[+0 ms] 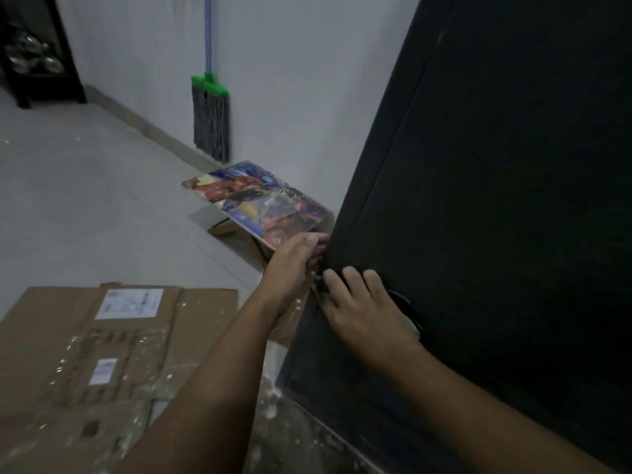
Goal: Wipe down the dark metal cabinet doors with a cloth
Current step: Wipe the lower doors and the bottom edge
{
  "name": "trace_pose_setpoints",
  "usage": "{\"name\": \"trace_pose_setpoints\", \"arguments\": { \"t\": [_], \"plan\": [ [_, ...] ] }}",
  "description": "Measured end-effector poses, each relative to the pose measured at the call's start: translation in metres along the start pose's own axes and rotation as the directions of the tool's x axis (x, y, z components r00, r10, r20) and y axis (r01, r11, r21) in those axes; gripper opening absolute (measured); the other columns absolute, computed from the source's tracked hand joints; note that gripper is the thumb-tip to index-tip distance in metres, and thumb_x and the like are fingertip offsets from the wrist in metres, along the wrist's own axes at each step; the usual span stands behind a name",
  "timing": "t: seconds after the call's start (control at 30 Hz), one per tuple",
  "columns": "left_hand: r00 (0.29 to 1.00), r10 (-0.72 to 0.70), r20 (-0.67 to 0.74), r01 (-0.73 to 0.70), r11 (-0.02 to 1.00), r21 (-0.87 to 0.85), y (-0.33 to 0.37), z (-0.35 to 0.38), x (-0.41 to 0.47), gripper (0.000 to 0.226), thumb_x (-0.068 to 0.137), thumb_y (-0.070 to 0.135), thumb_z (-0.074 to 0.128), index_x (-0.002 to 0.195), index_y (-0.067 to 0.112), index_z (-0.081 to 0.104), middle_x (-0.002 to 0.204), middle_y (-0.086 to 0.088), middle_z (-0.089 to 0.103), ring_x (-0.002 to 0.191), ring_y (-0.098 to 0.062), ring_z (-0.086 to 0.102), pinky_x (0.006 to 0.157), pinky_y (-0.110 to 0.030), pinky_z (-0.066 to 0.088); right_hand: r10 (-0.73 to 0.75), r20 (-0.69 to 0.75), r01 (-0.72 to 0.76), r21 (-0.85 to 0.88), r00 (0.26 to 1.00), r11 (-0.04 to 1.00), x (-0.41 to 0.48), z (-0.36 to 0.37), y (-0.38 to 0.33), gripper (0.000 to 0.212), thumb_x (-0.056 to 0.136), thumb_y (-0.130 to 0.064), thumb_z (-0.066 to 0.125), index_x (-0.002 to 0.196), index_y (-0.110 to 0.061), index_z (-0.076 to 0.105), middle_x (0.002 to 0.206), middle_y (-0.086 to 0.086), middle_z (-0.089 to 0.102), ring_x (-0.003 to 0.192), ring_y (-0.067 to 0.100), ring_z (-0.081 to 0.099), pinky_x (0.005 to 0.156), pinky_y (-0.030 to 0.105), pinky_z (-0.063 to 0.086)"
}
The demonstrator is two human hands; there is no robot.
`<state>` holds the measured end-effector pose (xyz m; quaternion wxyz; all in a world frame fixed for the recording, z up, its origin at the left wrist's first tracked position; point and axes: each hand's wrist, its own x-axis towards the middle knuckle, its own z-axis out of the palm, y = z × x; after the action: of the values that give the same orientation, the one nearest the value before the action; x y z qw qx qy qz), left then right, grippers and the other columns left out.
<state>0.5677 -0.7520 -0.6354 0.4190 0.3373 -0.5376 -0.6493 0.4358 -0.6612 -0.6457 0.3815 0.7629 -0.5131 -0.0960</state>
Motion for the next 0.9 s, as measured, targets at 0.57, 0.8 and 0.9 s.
{"name": "trace_pose_setpoints", "arguments": {
  "t": [0.57, 0.8, 0.9],
  "plan": [
    [0.885, -0.42, 0.199, 0.465, 0.781, -0.418, -0.055, 0.058, -0.078, 0.05, 0.102, 0.054, 0.038, 0.118, 0.019, 0.068, 0.122, -0.013, 0.069, 0.115, -0.027, 0.065, 0.09, -0.046, 0.052, 0.487, 0.239, -0.538, 0.483, 0.84, 0.691, -0.047, -0.012, -0.037, 0.054, 0.084, -0.025, 0.064, 0.136, -0.025, 0.049, 0.132, 0.009, 0.042, 0.11, 0.027, 0.042, 0.091, 0.041, 0.045],
    [0.973, -0.226, -0.051, 0.197, 0.921, -0.335, -0.032, 0.107, -0.088, 0.031, 0.1, 0.029, 0.056, 0.126, 0.016, 0.046, 0.118, -0.009, 0.065, 0.107, -0.024, 0.066, 0.09, -0.047, 0.056, 0.321, 0.376, -0.428, 0.898, 0.869, 0.107, -0.114, -0.063, 0.007, 0.098, 0.087, -0.008, 0.059, 0.156, -0.039, -0.004, 0.16, -0.024, -0.009, 0.148, -0.005, 0.002, 0.118, 0.017, 0.019],
    [0.982, -0.016, -0.188, -0.013, 0.988, -0.153, -0.032, 0.127, -0.09, 0.034, 0.101, 0.025, 0.055, 0.129, 0.016, 0.04, 0.121, -0.004, 0.061, 0.105, -0.011, 0.064, 0.09, -0.033, 0.056, 0.428, 0.287, -0.43, 0.856, 0.857, 0.288, -0.14, -0.074, 0.028, 0.084, 0.084, -0.003, 0.055, 0.154, -0.038, 0.025, 0.165, -0.009, 0.006, 0.152, 0.007, 0.004, 0.12, 0.019, 0.013]
  ]
}}
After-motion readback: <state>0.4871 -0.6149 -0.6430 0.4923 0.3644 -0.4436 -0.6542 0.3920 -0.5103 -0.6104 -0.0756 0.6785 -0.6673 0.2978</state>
